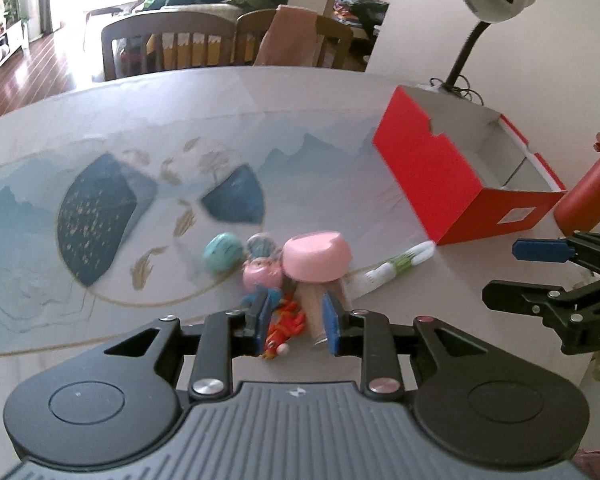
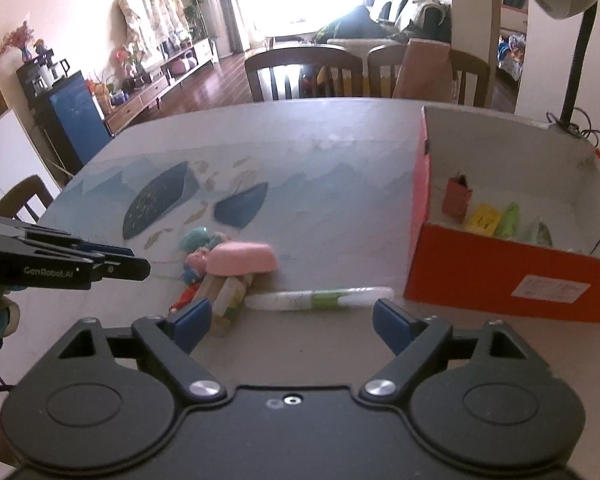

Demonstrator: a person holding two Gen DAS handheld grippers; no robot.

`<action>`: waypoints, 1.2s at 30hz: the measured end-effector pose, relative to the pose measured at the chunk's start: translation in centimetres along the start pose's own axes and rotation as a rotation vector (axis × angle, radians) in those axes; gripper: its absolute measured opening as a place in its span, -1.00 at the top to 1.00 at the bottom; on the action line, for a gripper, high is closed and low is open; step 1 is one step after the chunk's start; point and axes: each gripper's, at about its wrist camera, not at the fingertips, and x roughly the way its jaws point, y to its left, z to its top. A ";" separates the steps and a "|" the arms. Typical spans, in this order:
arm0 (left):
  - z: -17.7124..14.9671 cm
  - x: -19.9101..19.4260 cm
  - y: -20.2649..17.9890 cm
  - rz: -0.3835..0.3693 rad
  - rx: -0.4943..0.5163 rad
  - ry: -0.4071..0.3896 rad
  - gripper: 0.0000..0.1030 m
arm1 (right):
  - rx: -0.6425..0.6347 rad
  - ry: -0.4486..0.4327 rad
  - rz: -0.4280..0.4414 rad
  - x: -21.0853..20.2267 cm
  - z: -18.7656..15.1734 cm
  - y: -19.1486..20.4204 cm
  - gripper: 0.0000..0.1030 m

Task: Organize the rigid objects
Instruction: 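Withdraw both grippers from the red box back toward the remaining items, then grasp the teal egg with the left gripper while the right grasps the white glue stick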

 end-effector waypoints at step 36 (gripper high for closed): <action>1.9 7.8 7.7 0.126 -0.106 -0.054 -0.80 | 0.402 0.105 -0.186 10.3 0.5 -2.1 -0.68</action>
